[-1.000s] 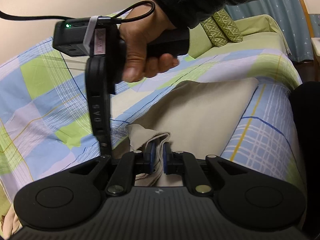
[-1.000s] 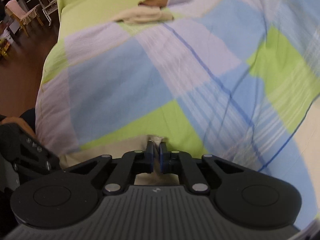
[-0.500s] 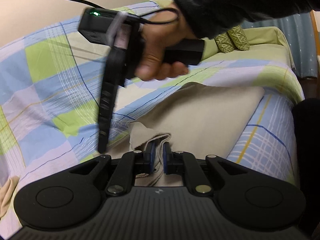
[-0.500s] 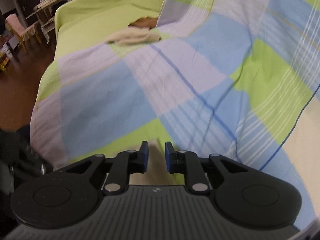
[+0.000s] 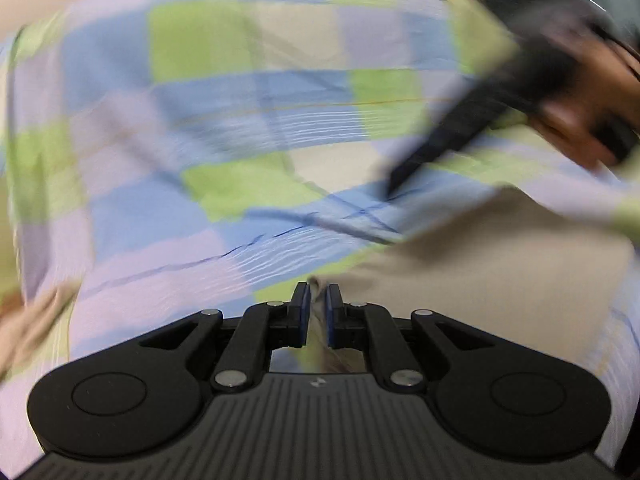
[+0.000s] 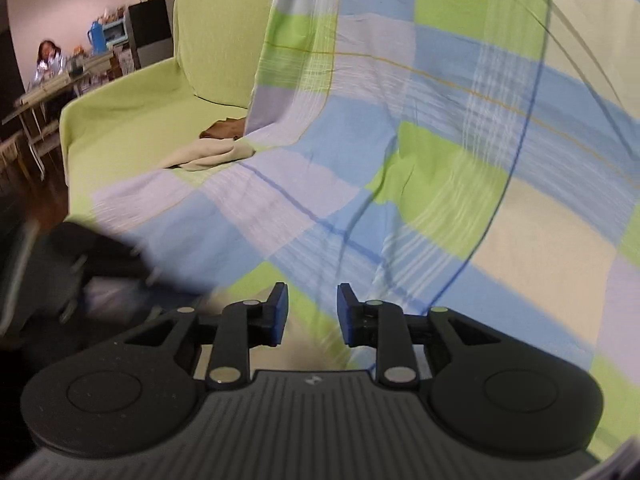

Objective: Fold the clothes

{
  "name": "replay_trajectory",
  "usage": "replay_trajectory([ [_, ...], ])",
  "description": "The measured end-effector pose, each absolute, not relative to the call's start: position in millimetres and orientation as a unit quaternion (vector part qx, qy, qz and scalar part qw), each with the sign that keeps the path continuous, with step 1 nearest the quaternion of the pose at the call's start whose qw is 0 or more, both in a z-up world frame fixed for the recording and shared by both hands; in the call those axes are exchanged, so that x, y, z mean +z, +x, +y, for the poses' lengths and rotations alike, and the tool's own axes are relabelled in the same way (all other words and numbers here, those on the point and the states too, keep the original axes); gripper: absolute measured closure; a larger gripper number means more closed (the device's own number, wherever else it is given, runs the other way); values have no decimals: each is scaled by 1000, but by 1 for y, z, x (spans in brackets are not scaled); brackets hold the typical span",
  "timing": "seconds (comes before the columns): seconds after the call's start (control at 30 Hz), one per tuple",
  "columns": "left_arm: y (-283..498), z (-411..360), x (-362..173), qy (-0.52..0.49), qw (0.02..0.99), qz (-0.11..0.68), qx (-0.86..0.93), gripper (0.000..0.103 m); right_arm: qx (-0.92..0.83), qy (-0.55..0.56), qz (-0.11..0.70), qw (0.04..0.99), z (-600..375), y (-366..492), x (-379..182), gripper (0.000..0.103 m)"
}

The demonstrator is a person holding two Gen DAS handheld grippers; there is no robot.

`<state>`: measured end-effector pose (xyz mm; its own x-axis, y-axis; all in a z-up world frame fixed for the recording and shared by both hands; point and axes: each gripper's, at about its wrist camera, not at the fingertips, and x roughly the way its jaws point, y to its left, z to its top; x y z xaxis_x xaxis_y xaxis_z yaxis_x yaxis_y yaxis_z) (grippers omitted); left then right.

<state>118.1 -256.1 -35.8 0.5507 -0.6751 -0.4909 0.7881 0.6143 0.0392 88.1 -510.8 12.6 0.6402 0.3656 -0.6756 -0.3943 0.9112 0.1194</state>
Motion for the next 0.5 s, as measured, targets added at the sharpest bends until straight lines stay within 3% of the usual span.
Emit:
replay_trajectory([
  [0.17,133,-241,-30,74,864,256,-427,96,213,-30,383,898,-504,68,-2,75],
  [0.2,138,-240,-28,48,852,270,-445,91,212,-34,382,899,-503,65,-6,75],
  [0.23,145,-242,-28,30,840,288,-459,76,211,-38,383,899,-502,64,-8,75],
  [0.3,159,-245,-27,-4,815,320,-484,64,209,-49,383,899,-502,65,-11,75],
  [0.5,193,-272,-36,9,754,386,-531,64,199,-58,377,903,-520,71,-12,75],
])
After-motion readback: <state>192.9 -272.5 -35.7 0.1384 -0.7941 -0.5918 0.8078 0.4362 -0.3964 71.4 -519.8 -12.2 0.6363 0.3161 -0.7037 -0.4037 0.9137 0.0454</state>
